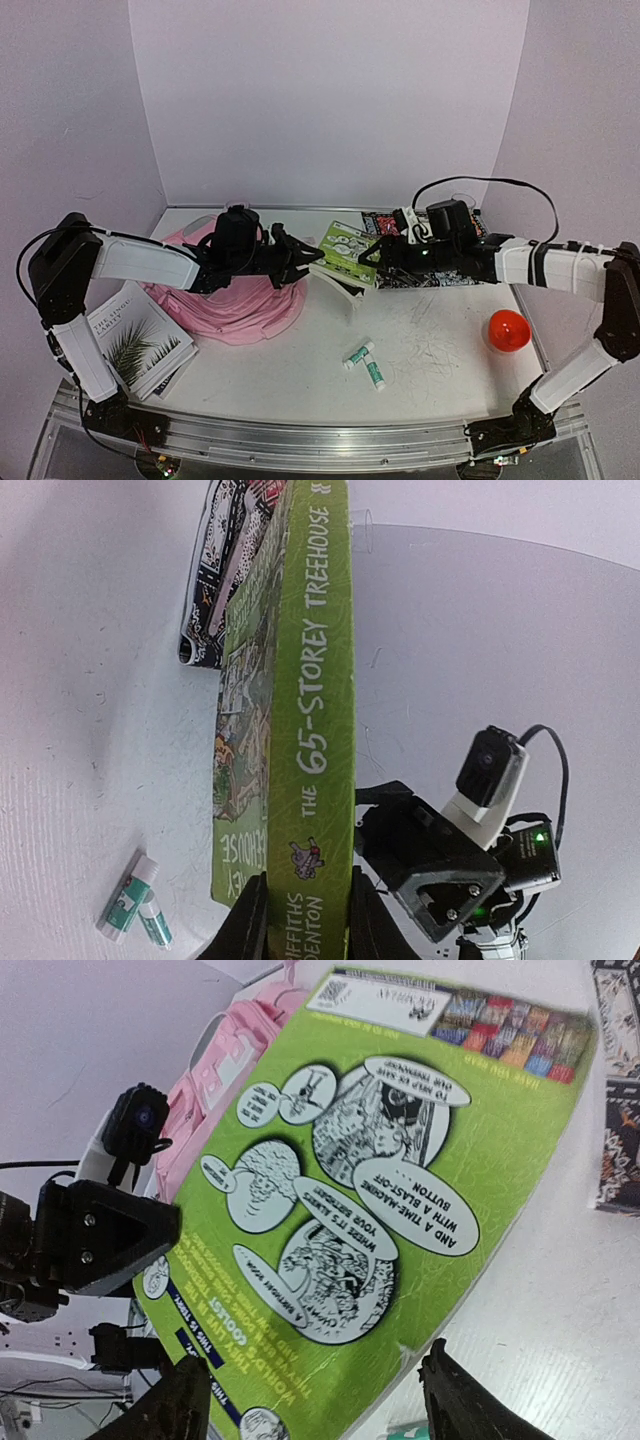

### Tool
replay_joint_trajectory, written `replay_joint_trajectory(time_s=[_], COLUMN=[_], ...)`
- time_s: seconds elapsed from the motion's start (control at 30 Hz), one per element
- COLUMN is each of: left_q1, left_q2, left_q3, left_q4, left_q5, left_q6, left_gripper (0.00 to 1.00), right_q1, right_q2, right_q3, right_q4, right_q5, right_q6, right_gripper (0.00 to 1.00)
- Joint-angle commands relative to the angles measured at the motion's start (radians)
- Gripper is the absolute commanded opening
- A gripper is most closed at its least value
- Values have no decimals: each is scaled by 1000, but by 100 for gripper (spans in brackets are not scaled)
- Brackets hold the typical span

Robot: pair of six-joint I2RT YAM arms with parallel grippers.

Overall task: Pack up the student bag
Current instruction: Pass from the right arm to the left, then pass from the left arm to the right

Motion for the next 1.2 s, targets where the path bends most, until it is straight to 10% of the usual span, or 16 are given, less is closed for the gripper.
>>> replay_joint_trajectory(time_s=[0.0,0.23,0.6,1.17], left_q1=[1,9,9,5], left_q2=[-36,-19,-3,-46], left_q3=[28,20,33,26], left_q4=[119,102,47,9], left_q5=[-1,-32,-66,-101], left_q6=[-9,-4,-2,-46], left_gripper=[0,0,0,0], right_q1=[23,149,409,525], right_q2=[-103,-141,35,408], right_q3=[53,118,333,532], right_q4=[-181,-287,-431,-489], right_q5=[182,407,837,1249], right_q6=[-205,-454,-783,-875], right_gripper=[81,98,98,98])
